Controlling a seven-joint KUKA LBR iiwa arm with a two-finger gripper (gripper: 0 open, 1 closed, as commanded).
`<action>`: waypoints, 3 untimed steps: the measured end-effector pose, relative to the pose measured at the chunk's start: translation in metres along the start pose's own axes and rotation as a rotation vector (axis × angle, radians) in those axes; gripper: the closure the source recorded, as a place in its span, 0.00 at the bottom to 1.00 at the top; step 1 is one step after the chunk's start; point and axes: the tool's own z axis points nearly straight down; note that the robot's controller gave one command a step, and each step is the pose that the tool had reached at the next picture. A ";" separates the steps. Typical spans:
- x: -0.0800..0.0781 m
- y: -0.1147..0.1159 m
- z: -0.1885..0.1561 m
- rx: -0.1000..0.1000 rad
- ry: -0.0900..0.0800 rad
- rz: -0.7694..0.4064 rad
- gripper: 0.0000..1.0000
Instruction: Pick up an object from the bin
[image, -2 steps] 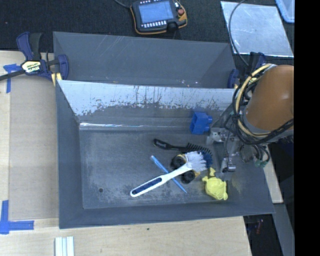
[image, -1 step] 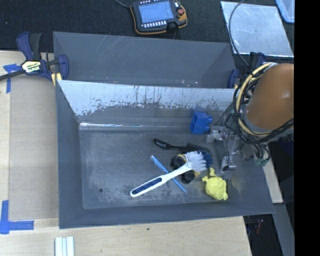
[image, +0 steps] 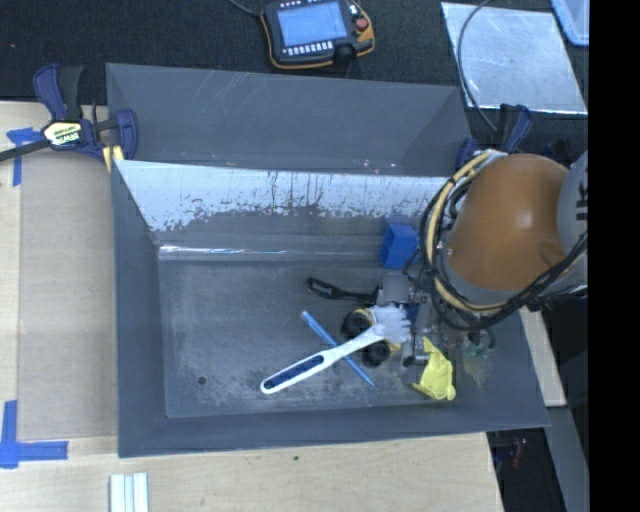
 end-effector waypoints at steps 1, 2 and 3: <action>-0.032 -0.041 0.053 0.001 -0.009 0.007 0.00; -0.037 -0.035 0.097 0.002 -0.008 0.045 0.00; -0.042 -0.052 0.104 -0.002 -0.015 -0.064 0.00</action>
Offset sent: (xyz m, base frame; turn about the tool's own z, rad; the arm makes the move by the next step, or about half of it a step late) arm 0.0374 -0.0086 -0.1142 0.0446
